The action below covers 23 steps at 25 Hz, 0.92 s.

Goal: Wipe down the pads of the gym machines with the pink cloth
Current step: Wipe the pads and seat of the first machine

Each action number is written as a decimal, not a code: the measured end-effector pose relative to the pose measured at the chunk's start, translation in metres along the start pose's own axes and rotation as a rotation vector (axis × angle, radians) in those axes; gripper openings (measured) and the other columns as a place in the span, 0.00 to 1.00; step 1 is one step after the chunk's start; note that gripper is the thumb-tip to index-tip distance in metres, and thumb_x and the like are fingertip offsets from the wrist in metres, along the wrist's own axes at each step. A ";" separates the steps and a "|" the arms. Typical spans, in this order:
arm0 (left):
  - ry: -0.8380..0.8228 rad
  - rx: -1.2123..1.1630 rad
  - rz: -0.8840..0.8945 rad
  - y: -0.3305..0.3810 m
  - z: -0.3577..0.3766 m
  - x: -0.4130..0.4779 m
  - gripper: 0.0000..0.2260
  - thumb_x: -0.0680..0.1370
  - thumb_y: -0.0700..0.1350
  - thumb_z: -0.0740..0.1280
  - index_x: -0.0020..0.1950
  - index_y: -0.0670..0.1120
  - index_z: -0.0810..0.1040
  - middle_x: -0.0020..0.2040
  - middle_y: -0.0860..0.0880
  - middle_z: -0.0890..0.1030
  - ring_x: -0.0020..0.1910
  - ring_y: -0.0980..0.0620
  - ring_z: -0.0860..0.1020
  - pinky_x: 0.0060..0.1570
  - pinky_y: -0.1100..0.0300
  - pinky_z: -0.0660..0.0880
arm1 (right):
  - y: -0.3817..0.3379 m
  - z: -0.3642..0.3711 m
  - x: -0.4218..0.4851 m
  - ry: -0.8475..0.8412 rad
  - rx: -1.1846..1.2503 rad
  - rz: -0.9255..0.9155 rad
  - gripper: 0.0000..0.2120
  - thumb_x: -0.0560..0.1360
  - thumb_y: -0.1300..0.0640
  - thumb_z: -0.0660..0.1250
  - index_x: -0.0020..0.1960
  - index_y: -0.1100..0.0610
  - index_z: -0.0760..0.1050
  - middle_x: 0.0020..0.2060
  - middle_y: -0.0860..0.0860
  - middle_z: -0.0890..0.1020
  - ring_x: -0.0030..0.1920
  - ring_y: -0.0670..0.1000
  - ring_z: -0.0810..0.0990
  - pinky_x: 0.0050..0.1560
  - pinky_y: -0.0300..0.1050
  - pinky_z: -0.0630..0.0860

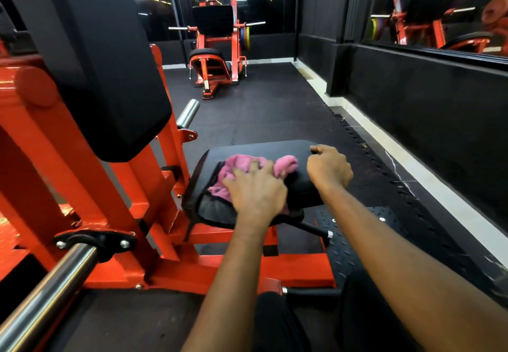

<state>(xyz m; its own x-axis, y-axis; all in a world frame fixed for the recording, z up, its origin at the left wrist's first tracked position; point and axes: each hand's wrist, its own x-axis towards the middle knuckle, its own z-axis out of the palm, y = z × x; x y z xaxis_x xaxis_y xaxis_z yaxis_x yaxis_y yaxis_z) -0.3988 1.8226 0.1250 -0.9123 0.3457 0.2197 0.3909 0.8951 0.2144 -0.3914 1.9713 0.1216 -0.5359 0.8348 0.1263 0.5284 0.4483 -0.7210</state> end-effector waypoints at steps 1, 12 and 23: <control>-0.033 -0.024 0.034 0.007 -0.002 -0.001 0.20 0.81 0.61 0.55 0.69 0.55 0.72 0.74 0.50 0.70 0.72 0.36 0.64 0.68 0.38 0.57 | 0.003 -0.002 0.001 -0.041 0.031 0.021 0.22 0.77 0.57 0.60 0.66 0.39 0.78 0.66 0.55 0.79 0.64 0.62 0.77 0.63 0.50 0.74; 0.253 -0.708 -0.243 -0.120 -0.006 0.027 0.18 0.79 0.52 0.54 0.53 0.45 0.80 0.54 0.40 0.83 0.56 0.39 0.78 0.55 0.49 0.73 | -0.061 0.025 -0.103 -0.043 -0.254 -0.663 0.25 0.76 0.37 0.58 0.66 0.49 0.76 0.65 0.55 0.78 0.68 0.59 0.72 0.67 0.60 0.62; 0.227 -0.615 -0.339 -0.142 0.005 0.043 0.13 0.83 0.47 0.54 0.54 0.46 0.78 0.52 0.44 0.82 0.53 0.43 0.78 0.53 0.51 0.72 | -0.028 0.008 -0.019 -0.061 -0.540 -0.517 0.16 0.79 0.47 0.58 0.63 0.44 0.78 0.62 0.52 0.78 0.63 0.58 0.73 0.64 0.60 0.64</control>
<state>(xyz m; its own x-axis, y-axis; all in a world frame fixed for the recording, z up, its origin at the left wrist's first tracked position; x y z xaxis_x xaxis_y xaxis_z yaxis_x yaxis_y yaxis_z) -0.4946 1.7117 0.0992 -0.9734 -0.0489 0.2240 0.1507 0.6001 0.7856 -0.4007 1.9403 0.1337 -0.8307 0.4629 0.3092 0.4405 0.8862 -0.1433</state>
